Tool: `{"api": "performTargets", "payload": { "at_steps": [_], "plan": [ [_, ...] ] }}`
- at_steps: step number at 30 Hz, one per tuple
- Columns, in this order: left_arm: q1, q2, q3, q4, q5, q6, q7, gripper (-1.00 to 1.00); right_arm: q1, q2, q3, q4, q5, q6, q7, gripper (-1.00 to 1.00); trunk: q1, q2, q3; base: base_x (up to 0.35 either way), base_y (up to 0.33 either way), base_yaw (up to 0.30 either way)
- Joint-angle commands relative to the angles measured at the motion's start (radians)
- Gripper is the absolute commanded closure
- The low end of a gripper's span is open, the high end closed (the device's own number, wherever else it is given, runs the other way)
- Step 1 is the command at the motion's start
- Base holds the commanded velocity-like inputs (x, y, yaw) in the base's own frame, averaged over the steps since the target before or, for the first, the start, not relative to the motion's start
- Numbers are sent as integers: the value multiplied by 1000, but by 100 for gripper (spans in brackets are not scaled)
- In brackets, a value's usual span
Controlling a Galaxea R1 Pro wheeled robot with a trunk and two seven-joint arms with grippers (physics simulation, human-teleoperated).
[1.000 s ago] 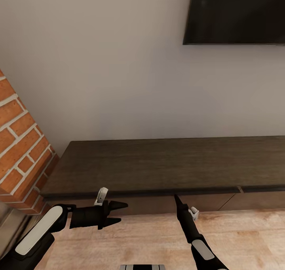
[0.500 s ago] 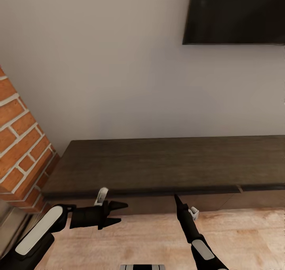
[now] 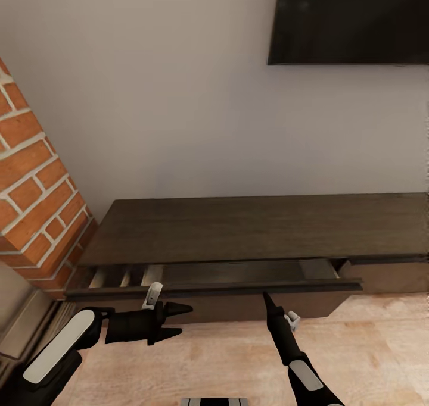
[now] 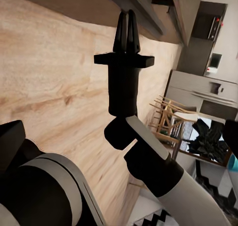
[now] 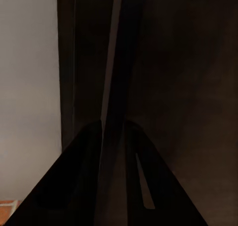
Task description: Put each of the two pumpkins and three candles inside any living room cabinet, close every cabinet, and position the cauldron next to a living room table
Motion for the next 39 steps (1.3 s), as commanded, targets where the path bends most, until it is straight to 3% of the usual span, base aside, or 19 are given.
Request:
{"api": "performTargets", "payload": {
  "at_steps": [1, 18, 39],
  "plan": [
    [-1, 0, -1, -1, 11, 1, 10, -100, 0, 0, 8, 2, -4, 3, 7, 100, -1, 0, -1, -313, 0, 0],
    [0, 0, -1, -1, 11, 1, 10, -100, 0, 0, 8, 2, -4, 3, 7, 100, -1, 0, -1, -283, 0, 0],
    [-1, 0, -12, -1, 9, 1, 10, -100, 0, 0, 8, 2, -4, 3, 7, 100, -1, 0, -1, -95, 0, 0]
  ]
}}
